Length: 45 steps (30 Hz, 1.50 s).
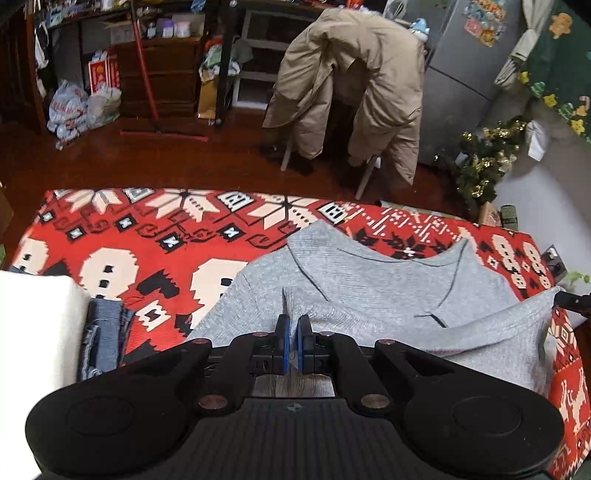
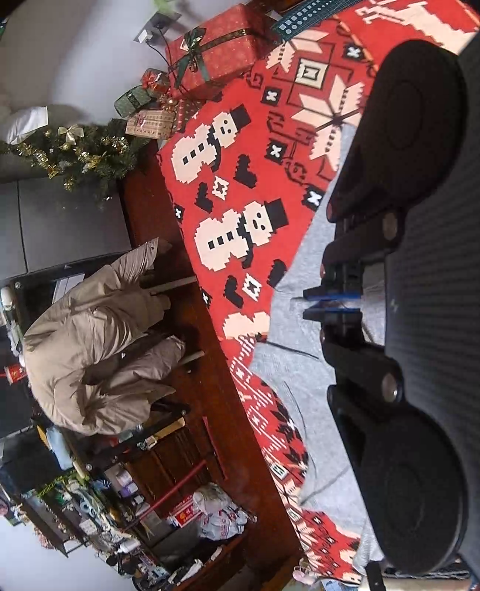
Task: Fold clothes
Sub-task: 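Lift the hem and fold it over toward the collar with both grippers, then open both grippers and smooth the folded shirt's edge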
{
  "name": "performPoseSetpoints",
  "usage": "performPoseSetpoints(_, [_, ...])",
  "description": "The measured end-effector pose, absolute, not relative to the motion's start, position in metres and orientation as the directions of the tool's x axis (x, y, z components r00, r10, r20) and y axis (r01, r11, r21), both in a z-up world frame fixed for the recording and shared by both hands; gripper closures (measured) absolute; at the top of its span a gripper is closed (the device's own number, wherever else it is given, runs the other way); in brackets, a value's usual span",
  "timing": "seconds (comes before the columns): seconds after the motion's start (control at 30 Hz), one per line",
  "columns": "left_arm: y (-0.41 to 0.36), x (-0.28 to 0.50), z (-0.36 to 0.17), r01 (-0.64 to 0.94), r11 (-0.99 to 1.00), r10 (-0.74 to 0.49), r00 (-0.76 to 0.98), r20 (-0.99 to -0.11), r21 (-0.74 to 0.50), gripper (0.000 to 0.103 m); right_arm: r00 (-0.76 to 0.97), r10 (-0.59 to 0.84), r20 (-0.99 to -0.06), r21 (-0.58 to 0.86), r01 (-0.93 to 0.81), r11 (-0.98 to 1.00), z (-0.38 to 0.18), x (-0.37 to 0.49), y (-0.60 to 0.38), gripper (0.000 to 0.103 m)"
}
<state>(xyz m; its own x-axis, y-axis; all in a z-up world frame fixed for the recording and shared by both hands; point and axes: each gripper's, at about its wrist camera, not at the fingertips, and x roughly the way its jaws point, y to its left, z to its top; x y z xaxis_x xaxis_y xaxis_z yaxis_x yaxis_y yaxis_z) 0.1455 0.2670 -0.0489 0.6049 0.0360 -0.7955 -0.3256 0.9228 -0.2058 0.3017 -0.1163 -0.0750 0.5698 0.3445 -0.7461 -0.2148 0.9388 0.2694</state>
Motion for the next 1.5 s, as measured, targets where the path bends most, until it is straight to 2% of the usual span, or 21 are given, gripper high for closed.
performPoseSetpoints(0.07, [0.270,0.151,-0.058,-0.336,0.919,0.030,0.581,-0.813,-0.206,0.099,0.559,0.336,-0.758,0.264,-0.209,0.942,-0.085,0.311,-0.112,0.099])
performPoseSetpoints(0.13, [0.273,0.157,-0.067,-0.347,0.915,0.025,0.558,-0.829,-0.206,0.094,0.548,0.327,-0.770,0.256,-0.204,0.945,-0.096,0.320,-0.107,0.098])
performPoseSetpoints(0.17, [0.275,0.157,-0.069,-0.354,0.912,0.025,0.550,-0.835,-0.206,0.091,0.542,0.314,-0.779,0.243,-0.202,0.949,-0.102,0.322,-0.105,0.094])
performPoseSetpoints(0.2, [0.278,0.158,-0.072,-0.361,0.909,0.024,0.544,-0.839,-0.208,0.083,0.540,0.306,-0.784,0.233,-0.200,0.952,-0.106,0.324,-0.104,0.092])
performPoseSetpoints(0.23, [0.282,0.156,-0.072,-0.367,0.905,0.020,0.546,-0.837,-0.218,0.074,0.544,0.294,-0.786,0.221,-0.197,0.955,-0.110,0.324,-0.104,0.083])
performPoseSetpoints(0.27, [0.285,0.154,-0.072,-0.372,0.900,0.018,0.551,-0.835,-0.226,0.070,0.551,0.287,-0.784,0.212,-0.196,0.957,-0.113,0.324,-0.104,0.076])
performPoseSetpoints(0.33, [0.291,0.147,-0.069,-0.380,0.894,0.023,0.568,-0.823,-0.237,0.066,0.558,0.286,-0.779,0.209,-0.198,0.958,-0.115,0.321,-0.106,0.076])
performPoseSetpoints(0.5, [0.292,0.125,-0.063,-0.344,0.902,-0.005,0.595,-0.803,-0.261,0.066,0.574,0.308,-0.759,0.210,-0.233,0.950,-0.109,0.302,-0.109,0.071])
performPoseSetpoints(0.67, [0.268,0.114,-0.067,-0.227,0.960,0.001,0.595,-0.804,-0.166,0.067,0.530,0.371,-0.762,0.213,-0.337,0.917,-0.105,0.272,-0.102,0.068])
performPoseSetpoints(0.7, [0.265,0.115,-0.070,-0.210,0.960,-0.028,0.587,-0.809,-0.185,0.069,0.517,0.390,-0.762,0.229,-0.348,0.909,-0.106,0.268,-0.102,0.068])
performPoseSetpoints(0.8, [0.253,0.116,-0.074,-0.169,0.959,-0.086,0.587,-0.805,-0.226,0.086,0.482,0.434,-0.761,0.260,-0.387,0.885,-0.110,0.257,-0.096,0.069])
performPoseSetpoints(0.93, [0.219,0.119,-0.073,-0.040,0.980,-0.129,0.617,-0.776,-0.195,0.086,0.456,0.460,-0.761,0.217,-0.489,0.844,-0.118,0.241,-0.074,0.070])
performPoseSetpoints(1.0, [0.205,0.128,-0.081,-0.013,0.986,-0.124,0.603,-0.788,-0.165,0.086,0.441,0.475,-0.762,0.189,-0.550,0.814,-0.122,0.234,-0.059,0.070])
performPoseSetpoints(1.2, [0.202,0.155,-0.105,-0.049,0.982,-0.122,0.565,-0.816,-0.180,0.086,0.410,0.479,-0.776,0.117,-0.652,0.749,-0.142,0.226,-0.016,0.070])
performPoseSetpoints(1.5, [0.224,0.187,-0.103,-0.142,0.977,-0.047,0.582,-0.812,-0.159,0.086,0.445,0.452,-0.773,0.087,-0.632,0.770,-0.147,0.260,0.010,0.071])
